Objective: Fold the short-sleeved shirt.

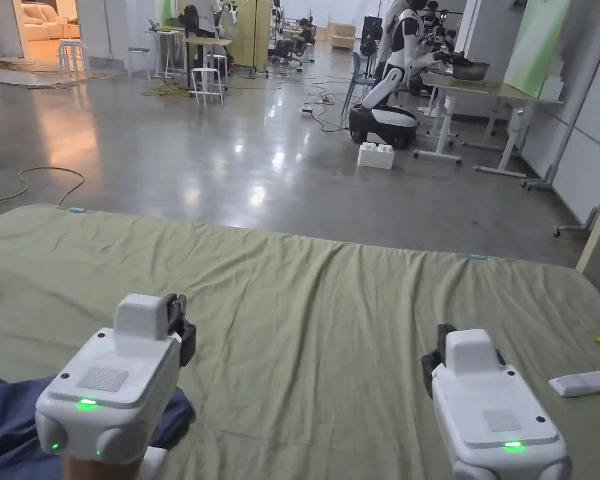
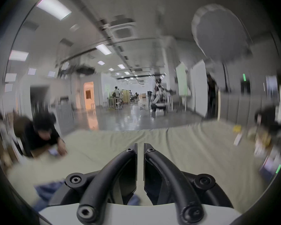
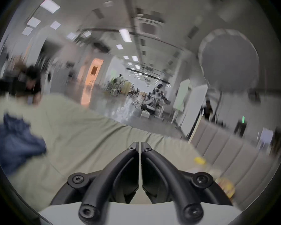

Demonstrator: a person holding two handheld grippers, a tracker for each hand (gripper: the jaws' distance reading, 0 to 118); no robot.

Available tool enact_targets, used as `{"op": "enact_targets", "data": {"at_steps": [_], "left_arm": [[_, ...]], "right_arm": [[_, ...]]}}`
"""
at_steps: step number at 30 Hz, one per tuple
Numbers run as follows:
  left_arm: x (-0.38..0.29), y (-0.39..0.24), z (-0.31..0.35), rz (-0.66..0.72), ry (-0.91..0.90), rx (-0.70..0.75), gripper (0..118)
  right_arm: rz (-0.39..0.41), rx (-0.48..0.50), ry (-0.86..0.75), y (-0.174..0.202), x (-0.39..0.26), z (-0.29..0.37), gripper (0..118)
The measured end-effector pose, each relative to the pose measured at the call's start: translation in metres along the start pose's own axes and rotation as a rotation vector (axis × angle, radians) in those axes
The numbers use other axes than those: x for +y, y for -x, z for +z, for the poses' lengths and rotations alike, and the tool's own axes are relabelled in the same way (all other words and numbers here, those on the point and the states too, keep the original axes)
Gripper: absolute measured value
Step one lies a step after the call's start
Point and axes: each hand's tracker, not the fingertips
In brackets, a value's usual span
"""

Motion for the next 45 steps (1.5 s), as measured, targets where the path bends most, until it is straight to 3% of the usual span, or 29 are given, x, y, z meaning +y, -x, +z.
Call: {"op": "enact_targets", "data": {"at_steps": [1, 4, 6, 9, 14, 19, 26, 30, 31, 32, 33, 34, 35, 36, 40, 42, 43, 45], "left_arm": [[-0.001, 0.001, 0.001, 0.049, -0.013, -0.011, 7], [-0.002, 0.0, 0.003, 0.065, -0.024, -0.009, 7], [-0.002, -0.001, 0.004, 0.059, -0.02, -0.009, 7], [-0.002, 0.0, 0.007, 0.044, -0.009, 0.003, 7], [-0.008, 0.012, 0.01, -0.056, 0.097, 0.062, 7], [-0.023, 0.059, 0.008, 0.003, 0.287, 0.086, 7], [-0.059, 0.16, 0.006, 0.191, 0.592, 0.111, 7], [-0.086, 0.209, -0.002, 0.16, 0.742, 0.142, 9], [-0.093, 0.218, -0.004, 0.142, 0.768, 0.161, 18], [-0.099, 0.222, -0.005, 0.129, 0.794, 0.174, 35], [-0.109, 0.231, -0.006, 0.124, 0.815, 0.185, 60], [-0.12, 0.236, -0.011, 0.122, 0.85, 0.217, 94], [-0.129, 0.24, -0.012, 0.137, 0.878, 0.233, 109], [-0.136, 0.244, -0.013, 0.162, 0.902, 0.223, 113], [-0.169, 0.247, -0.021, 0.225, 0.993, 0.209, 108], [-0.187, 0.24, -0.024, 0.168, 1.069, 0.25, 96], [-0.193, 0.232, -0.024, 0.105, 1.074, 0.255, 96], [-0.189, 0.22, -0.027, 0.01, 1.0, 0.272, 89]], "right_arm": [[-0.109, -0.01, 0.047, 0.001, -0.004, 0.0, 3], [-0.235, -0.06, 0.029, -0.004, -0.007, 0.006, 3], [-0.219, -0.076, 0.003, -0.002, -0.005, 0.01, 3], [-0.261, -0.06, 0.029, -0.003, -0.006, 0.012, 3], [-0.223, -0.058, 0.038, 0.001, -0.008, 0.011, 3], [-0.199, -0.027, 0.058, 0.01, -0.013, 0.006, 3], [-0.178, 0.02, 0.094, 0.024, -0.026, 0.0, 3], [-0.171, 0.039, 0.123, 0.032, -0.035, -0.006, 3], [-0.169, 0.044, 0.132, 0.034, -0.037, -0.007, 3], [-0.168, 0.048, 0.138, 0.036, -0.039, -0.008, 3], [-0.167, 0.051, 0.147, 0.037, -0.042, -0.009, 3], [-0.167, 0.054, 0.158, 0.039, -0.044, -0.01, 3], [-0.164, 0.058, 0.161, 0.04, -0.046, -0.01, 3], [-0.163, 0.059, 0.168, 0.042, -0.048, -0.011, 3], [-0.158, 0.065, 0.199, 0.047, -0.056, -0.011, 3], [-0.148, 0.072, 0.213, 0.048, -0.06, -0.013, 3], [-0.15, 0.076, 0.223, 0.048, -0.061, -0.013, 3], [-0.157, 0.077, 0.241, 0.049, -0.062, -0.015, 3]]}}
